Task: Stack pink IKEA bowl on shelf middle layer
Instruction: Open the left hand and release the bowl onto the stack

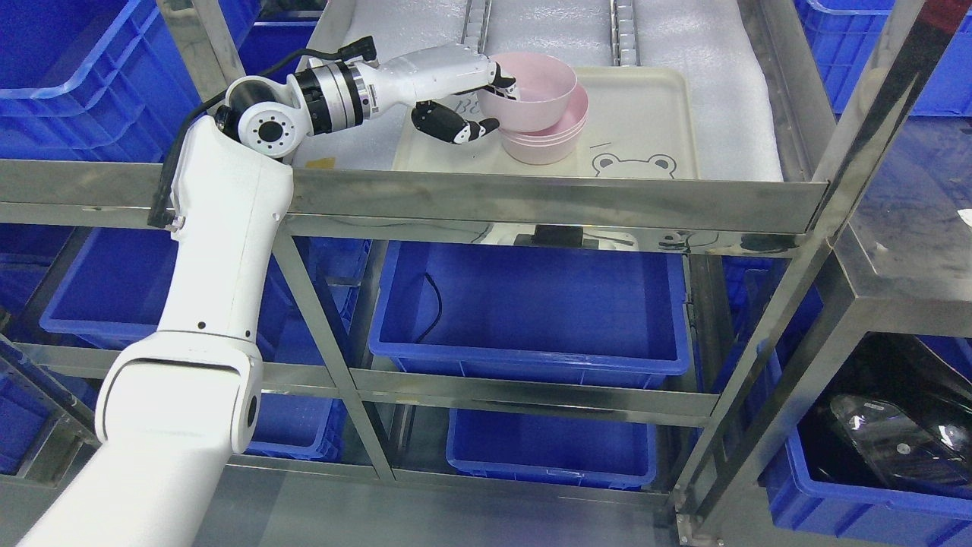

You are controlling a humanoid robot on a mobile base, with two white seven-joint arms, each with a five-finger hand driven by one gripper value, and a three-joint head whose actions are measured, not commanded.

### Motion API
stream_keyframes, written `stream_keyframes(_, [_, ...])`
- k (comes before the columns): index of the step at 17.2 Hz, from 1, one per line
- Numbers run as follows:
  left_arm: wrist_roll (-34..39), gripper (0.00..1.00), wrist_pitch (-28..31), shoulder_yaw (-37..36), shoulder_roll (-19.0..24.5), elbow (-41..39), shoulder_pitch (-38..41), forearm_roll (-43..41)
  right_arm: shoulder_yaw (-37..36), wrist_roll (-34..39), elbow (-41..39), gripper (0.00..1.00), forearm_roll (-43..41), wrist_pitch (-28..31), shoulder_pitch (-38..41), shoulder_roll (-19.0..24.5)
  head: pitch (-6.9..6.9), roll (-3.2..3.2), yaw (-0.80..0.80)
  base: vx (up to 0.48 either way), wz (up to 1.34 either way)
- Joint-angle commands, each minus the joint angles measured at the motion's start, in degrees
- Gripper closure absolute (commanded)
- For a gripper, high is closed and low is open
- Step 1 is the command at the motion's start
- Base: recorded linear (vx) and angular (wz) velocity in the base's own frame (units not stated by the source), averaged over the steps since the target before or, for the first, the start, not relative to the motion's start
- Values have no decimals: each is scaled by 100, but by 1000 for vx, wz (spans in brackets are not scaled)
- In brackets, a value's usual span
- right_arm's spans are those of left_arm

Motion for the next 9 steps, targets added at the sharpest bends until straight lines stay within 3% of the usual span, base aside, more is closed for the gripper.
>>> stream_keyframes(1, [31, 96, 0, -286, -276, 814, -338, -168, 0, -4, -100, 0, -1, 3, 88, -100, 0, 0, 0, 0, 0])
stream_keyframes(5, [31, 94, 0, -304, -249, 850, -285, -273, 0, -4, -100, 0, -1, 3, 88, -100, 0, 0, 0, 0, 0])
stream_keyframes(9, [58, 59, 0, -234, -241, 867, -346, -459, 0, -4, -100, 0, -1, 3, 88, -100, 0, 0, 0, 0, 0])
